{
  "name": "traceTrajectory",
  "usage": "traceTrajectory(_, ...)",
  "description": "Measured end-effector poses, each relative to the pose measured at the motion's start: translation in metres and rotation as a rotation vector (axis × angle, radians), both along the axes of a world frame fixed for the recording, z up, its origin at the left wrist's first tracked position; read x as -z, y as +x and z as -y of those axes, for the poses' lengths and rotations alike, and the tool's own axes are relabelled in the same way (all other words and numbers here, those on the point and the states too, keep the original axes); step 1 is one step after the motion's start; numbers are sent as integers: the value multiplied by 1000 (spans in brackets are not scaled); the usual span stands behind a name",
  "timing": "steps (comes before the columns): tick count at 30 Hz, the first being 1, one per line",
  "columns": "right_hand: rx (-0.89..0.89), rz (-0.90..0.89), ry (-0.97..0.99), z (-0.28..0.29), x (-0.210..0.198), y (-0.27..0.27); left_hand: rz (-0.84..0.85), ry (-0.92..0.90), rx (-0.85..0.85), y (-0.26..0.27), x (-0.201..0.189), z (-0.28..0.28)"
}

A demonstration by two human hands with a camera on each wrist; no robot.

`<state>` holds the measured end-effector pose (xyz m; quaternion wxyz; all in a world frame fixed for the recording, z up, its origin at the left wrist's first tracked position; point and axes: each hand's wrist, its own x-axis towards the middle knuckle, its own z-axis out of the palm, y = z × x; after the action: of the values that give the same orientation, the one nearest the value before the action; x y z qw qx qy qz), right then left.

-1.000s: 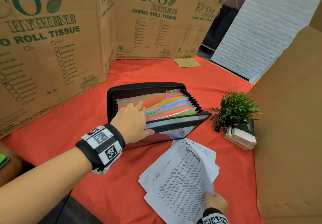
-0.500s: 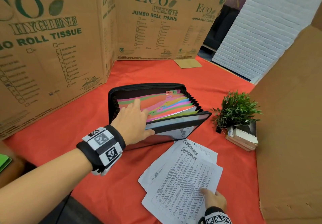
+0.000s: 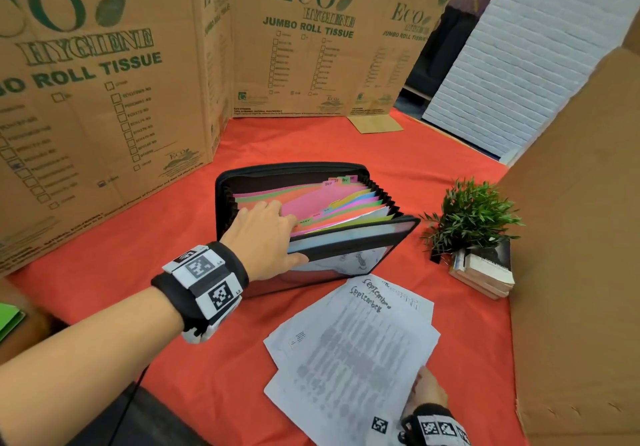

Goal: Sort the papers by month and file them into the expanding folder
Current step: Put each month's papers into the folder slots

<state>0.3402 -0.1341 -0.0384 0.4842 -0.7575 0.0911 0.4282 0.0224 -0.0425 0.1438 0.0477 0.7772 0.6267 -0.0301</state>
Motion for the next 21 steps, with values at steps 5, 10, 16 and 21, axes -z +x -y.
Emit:
traceTrajectory(5,-228,24,-128,8,0,5,-7,2,-6,0,0,0)
traceTrajectory(10,-379,390,-236,11,13,13,-5,2,-4,0,1,-3)
traceTrajectory(16,-536,701,-218,16,7,10,3,-7,5,-1,3,-5)
traceTrajectory(21,-370,792,-107,20,0,-2,-1,1,10,-2,3,-6)
